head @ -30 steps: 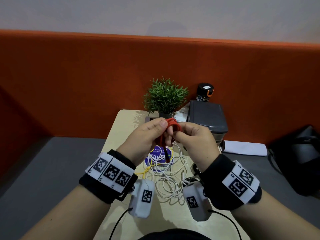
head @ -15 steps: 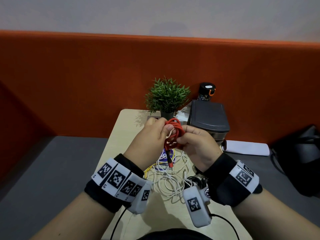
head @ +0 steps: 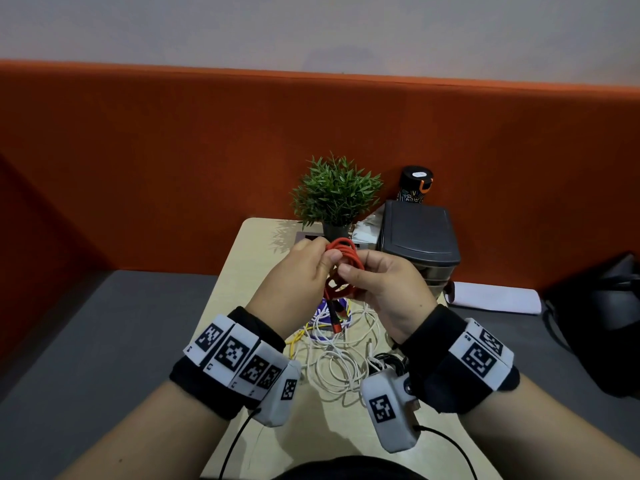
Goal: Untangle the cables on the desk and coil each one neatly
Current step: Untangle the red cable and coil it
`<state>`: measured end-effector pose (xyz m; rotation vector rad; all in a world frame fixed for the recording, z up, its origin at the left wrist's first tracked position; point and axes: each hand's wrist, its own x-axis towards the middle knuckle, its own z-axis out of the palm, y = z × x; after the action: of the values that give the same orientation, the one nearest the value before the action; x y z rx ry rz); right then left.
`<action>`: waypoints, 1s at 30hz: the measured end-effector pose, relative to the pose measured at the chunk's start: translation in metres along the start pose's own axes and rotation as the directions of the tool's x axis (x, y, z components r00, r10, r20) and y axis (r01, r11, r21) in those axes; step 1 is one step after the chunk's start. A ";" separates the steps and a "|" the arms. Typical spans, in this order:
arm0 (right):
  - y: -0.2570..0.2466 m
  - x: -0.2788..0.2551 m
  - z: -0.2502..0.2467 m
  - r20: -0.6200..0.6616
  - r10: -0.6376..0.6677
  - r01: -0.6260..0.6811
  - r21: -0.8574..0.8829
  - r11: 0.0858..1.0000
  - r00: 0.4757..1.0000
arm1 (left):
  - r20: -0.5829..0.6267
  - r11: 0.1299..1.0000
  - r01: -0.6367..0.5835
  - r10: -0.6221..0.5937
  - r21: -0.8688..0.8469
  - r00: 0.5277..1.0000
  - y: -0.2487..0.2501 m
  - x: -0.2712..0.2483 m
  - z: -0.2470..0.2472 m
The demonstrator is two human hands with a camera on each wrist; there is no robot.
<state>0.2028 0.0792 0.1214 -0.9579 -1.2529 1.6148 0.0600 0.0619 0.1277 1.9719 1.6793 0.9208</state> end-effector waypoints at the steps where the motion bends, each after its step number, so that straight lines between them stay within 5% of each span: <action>1: 0.000 0.000 -0.001 0.012 0.007 -0.007 0.020 1.000 1.000 | -0.004 1.000 0.002 -0.002 0.009 1.000 -0.001 0.001 0.000; 7: -0.009 0.001 -0.008 0.129 0.104 -0.138 0.293 0.946 0.986 | 0.039 0.999 0.001 -0.003 0.049 0.999 -0.001 0.003 0.005; 13: -0.008 0.003 -0.009 0.085 0.129 -0.145 0.211 0.967 0.988 | 0.054 0.997 0.028 -0.032 0.074 0.998 0.003 0.005 0.013; 17: -0.005 0.003 -0.011 -0.105 0.049 -0.058 -0.087 0.994 0.993 | 0.037 0.995 0.048 -0.052 0.082 0.998 -0.001 0.007 0.014; 21: 0.001 0.001 -0.020 -0.155 -0.071 -0.029 -0.563 0.826 0.985 | -0.016 0.995 0.065 -0.064 0.076 0.998 -0.005 0.008 0.013; 30: -0.009 -0.001 -0.028 -0.029 -0.041 0.009 -0.701 0.713 0.999 | -0.031 0.958 -0.018 0.028 0.285 0.999 -0.021 0.010 0.007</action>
<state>0.2308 0.0885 0.1247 -1.4113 -1.8994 1.0628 0.0511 0.0768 0.1110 2.1726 1.9024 0.7595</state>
